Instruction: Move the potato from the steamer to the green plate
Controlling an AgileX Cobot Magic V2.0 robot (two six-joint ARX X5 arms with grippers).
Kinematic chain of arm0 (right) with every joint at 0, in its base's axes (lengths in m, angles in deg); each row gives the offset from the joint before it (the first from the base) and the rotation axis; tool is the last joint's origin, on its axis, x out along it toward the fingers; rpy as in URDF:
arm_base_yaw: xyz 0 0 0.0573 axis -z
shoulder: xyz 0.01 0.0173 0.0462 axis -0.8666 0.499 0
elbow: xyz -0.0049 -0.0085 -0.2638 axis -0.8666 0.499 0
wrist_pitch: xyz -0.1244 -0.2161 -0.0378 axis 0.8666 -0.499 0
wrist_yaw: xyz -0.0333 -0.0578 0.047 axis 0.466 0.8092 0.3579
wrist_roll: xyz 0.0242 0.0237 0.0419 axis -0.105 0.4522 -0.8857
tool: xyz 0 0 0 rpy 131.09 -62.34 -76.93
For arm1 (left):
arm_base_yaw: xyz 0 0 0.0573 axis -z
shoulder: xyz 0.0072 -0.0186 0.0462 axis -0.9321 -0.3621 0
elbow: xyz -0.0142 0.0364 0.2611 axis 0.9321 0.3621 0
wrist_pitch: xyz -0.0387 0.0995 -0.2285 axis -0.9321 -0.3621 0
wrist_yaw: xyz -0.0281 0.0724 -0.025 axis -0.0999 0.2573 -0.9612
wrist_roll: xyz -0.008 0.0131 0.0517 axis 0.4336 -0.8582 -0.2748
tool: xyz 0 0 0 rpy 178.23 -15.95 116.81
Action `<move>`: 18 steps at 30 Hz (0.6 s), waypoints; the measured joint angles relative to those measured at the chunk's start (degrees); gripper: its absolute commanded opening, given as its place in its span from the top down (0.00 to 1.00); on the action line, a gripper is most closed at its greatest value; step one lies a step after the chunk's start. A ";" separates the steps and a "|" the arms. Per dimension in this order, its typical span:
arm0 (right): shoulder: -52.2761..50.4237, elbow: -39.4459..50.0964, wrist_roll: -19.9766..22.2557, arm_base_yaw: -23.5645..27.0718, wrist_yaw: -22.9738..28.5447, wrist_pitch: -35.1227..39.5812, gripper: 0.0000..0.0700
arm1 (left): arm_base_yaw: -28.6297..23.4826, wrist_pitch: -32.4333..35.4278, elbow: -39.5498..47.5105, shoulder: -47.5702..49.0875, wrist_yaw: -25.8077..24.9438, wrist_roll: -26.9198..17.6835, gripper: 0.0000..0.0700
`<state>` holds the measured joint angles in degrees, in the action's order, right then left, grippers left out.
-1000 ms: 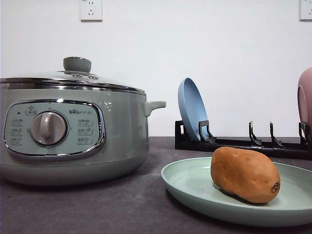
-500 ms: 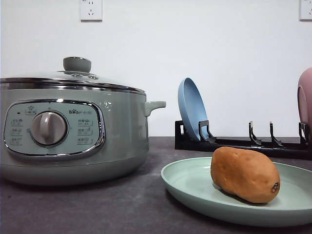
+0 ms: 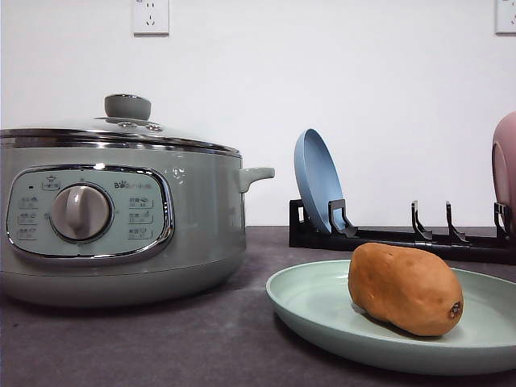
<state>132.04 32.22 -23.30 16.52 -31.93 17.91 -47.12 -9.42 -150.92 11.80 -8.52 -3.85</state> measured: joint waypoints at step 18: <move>0.00 0.00 0.00 0.00 0.00 0.00 1.00 | -24.09 54.60 45.14 39.66 12.38 -6.12 1.00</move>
<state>132.04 32.22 -23.30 16.52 -31.93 17.91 -71.21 45.18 -105.78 51.46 3.86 -9.97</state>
